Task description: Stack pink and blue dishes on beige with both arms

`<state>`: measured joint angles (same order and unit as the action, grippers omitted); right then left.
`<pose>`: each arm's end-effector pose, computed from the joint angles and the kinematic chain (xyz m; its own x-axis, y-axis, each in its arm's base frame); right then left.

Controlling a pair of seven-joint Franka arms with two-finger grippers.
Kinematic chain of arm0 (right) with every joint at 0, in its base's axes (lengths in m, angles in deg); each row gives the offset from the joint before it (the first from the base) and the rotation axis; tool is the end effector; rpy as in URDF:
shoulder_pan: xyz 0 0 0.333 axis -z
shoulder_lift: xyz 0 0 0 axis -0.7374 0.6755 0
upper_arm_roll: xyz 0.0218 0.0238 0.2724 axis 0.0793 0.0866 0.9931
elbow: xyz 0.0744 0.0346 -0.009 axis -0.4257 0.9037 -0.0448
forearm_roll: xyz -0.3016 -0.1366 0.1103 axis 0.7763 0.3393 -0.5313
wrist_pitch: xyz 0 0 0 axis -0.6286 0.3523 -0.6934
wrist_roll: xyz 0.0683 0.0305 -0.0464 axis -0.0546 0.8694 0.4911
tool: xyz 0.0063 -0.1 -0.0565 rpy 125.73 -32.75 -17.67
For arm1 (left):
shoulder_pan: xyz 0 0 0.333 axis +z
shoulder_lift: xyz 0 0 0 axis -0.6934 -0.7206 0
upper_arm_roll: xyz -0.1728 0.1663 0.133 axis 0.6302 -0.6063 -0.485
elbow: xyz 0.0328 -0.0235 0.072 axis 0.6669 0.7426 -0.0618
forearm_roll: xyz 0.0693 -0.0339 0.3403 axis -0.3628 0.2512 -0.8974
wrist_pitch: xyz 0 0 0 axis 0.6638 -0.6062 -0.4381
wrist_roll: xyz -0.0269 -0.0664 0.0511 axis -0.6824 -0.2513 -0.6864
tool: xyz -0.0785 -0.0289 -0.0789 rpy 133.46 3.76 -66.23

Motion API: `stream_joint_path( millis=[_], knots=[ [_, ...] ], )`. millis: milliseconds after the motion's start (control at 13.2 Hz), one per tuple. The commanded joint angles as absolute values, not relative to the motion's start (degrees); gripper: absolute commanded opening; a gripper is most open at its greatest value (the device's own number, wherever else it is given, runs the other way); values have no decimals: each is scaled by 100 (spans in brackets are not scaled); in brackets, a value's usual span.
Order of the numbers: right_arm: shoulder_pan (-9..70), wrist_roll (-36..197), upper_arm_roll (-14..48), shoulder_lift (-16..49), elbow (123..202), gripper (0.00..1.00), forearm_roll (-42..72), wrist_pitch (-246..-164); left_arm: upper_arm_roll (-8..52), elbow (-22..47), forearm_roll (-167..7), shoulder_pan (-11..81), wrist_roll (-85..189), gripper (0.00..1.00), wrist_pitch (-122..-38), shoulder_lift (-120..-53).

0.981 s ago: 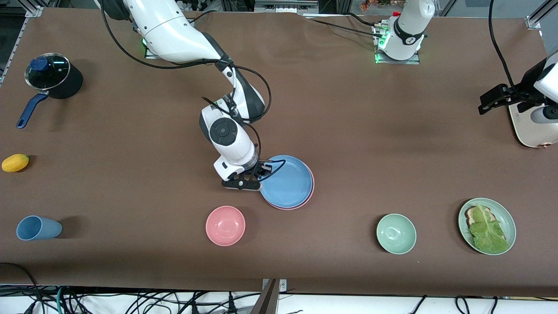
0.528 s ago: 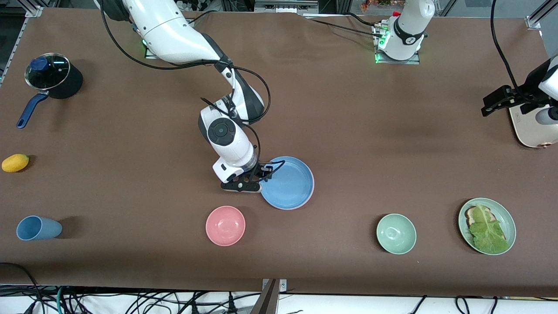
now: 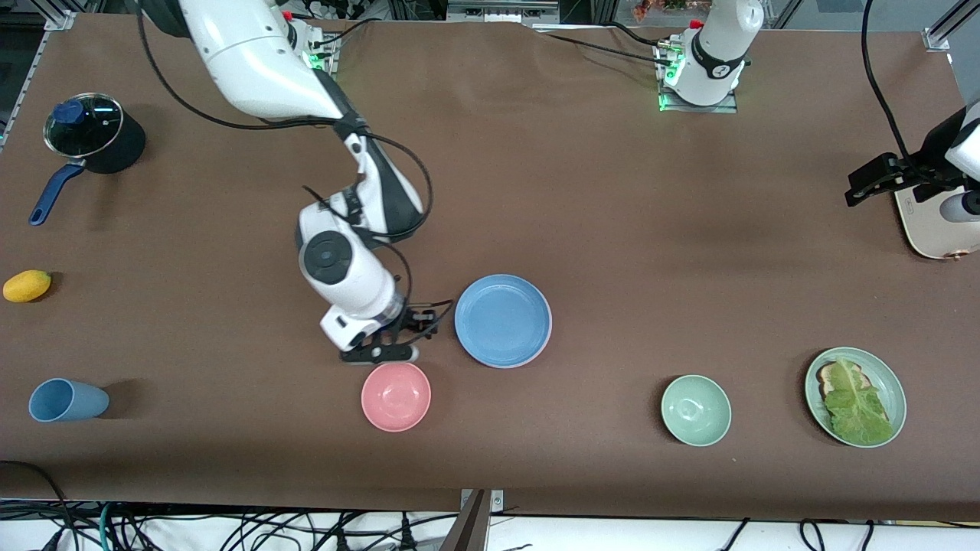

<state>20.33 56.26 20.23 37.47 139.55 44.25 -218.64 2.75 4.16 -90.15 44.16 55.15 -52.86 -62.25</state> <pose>0.6226 0.3017 0.2774 0.9920 0.0264 0.1233 0.0434 -0.9895 -0.1379 0.5130 0.0165 0.5553 0.9958 0.0794 -0.0445 0.0783 -0.9966 -0.0251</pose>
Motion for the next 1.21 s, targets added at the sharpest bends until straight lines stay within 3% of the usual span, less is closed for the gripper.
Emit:
stream_joint_path(
  millis=[0,377,604,755,1132],
  knots=[
    [2096,5946,1743,3186,14075,100,4505,-21164,282,320,-8870,4486,5647,100,-5185,-6274],
    [2105,7632,557,1956,14128,100,4452,-18976,282,311,-8870,4486,5655,100,-5185,-6274],
    [2210,7837,274,1350,14250,100,4461,-18192,291,303,-8835,4486,5655,100,-5194,-6274],
    [2613,7898,492,674,14863,100,4513,-18190,282,276,-8826,4486,5655,100,-5203,-6274],
    [3703,7636,1748,-576,16060,100,5171,-18286,282,267,-8826,4486,5655,100,-5211,-6274]
  ],
)
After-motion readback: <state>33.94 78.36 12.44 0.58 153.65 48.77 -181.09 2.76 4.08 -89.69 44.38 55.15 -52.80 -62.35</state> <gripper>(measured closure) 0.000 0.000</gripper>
